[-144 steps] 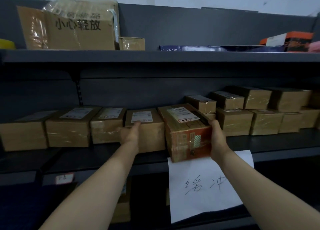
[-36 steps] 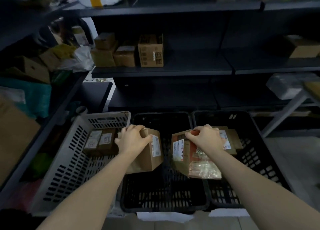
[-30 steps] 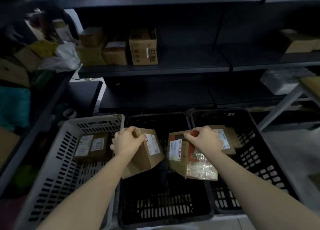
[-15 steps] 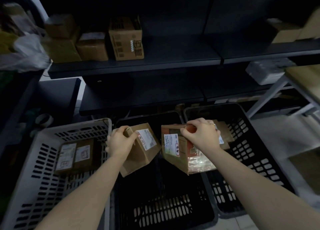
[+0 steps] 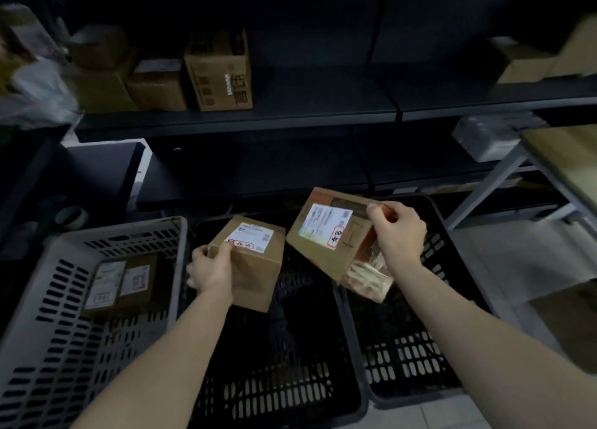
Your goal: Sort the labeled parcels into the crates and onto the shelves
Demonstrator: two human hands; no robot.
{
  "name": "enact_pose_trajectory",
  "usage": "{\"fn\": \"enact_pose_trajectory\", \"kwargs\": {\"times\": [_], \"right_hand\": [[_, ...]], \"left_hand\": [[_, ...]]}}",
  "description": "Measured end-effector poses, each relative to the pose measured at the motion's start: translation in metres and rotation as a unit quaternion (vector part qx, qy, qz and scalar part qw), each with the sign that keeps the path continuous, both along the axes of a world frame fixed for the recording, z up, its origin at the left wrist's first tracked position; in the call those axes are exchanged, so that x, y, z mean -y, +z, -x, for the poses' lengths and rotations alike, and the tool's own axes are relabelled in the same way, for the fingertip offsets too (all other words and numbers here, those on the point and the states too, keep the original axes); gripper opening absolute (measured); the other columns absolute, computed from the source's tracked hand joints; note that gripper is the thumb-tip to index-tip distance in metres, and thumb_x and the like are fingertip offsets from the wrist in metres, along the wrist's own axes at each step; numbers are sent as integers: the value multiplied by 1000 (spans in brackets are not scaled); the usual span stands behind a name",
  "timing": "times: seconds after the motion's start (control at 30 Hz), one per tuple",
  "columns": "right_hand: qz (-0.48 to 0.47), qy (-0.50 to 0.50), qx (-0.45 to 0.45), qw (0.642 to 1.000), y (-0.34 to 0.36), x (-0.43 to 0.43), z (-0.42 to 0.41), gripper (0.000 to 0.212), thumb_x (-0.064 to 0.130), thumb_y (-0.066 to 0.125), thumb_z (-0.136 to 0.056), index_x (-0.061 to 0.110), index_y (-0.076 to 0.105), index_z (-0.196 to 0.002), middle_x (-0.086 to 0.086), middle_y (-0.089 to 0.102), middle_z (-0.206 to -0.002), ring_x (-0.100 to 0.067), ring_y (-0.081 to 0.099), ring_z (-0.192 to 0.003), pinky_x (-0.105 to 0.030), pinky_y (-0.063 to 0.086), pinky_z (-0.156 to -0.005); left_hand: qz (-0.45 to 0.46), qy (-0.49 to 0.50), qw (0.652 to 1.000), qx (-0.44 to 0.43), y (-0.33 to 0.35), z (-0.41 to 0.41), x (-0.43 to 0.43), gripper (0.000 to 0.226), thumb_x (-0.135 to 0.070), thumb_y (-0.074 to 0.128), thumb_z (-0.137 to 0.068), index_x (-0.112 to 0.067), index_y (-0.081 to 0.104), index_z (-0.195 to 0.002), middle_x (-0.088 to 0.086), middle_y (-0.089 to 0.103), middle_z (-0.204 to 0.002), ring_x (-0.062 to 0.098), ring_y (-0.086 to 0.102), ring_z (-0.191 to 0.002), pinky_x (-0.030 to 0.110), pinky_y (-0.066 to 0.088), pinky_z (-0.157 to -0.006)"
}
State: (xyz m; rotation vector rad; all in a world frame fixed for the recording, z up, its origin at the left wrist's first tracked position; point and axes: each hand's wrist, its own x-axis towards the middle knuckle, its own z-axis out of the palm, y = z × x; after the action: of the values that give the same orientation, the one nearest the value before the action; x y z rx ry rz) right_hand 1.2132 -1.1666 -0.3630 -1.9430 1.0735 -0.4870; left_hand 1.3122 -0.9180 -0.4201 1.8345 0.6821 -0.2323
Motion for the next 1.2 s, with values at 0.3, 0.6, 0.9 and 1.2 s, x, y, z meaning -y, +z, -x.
{"fn": "enact_pose_trajectory", "kwargs": {"times": [0.3,0.6,0.9,1.2], "right_hand": [[-295,-180,139,928,-37,32,29,36,55,58,-73,27,67,-93,-4,68,-101,-25,66,-93,-47,56,-85],[-369,-175,186,894,-114,18,23,36,46,53,-83,23,68,-107,-7,69,-110,-26,64,-103,-46,53,-92],[-365,-174,200,892,-129,14,12,30,39,44,-94,22,63,-110,-8,66,-111,-25,62,-103,-44,51,-89],[-335,-165,193,907,-111,6,20,24,35,49,-94,20,66,-100,-10,69,-107,-26,64,-100,-39,52,-86]], "left_hand": [[242,126,956,-104,-28,35,75,42,-37,70,-74,-13,60,-107,8,63,-104,27,62,-95,48,53,-87],[204,101,974,-15,-100,47,75,66,-38,63,-79,-21,44,-139,7,53,-132,26,53,-116,46,43,-102],[201,-49,970,-131,-135,24,64,61,7,38,-97,-23,26,-148,6,42,-138,27,57,-102,30,49,-77],[222,-259,939,-37,-84,6,89,56,-54,38,-94,-25,41,-142,1,42,-145,20,39,-133,44,32,-111]]}}
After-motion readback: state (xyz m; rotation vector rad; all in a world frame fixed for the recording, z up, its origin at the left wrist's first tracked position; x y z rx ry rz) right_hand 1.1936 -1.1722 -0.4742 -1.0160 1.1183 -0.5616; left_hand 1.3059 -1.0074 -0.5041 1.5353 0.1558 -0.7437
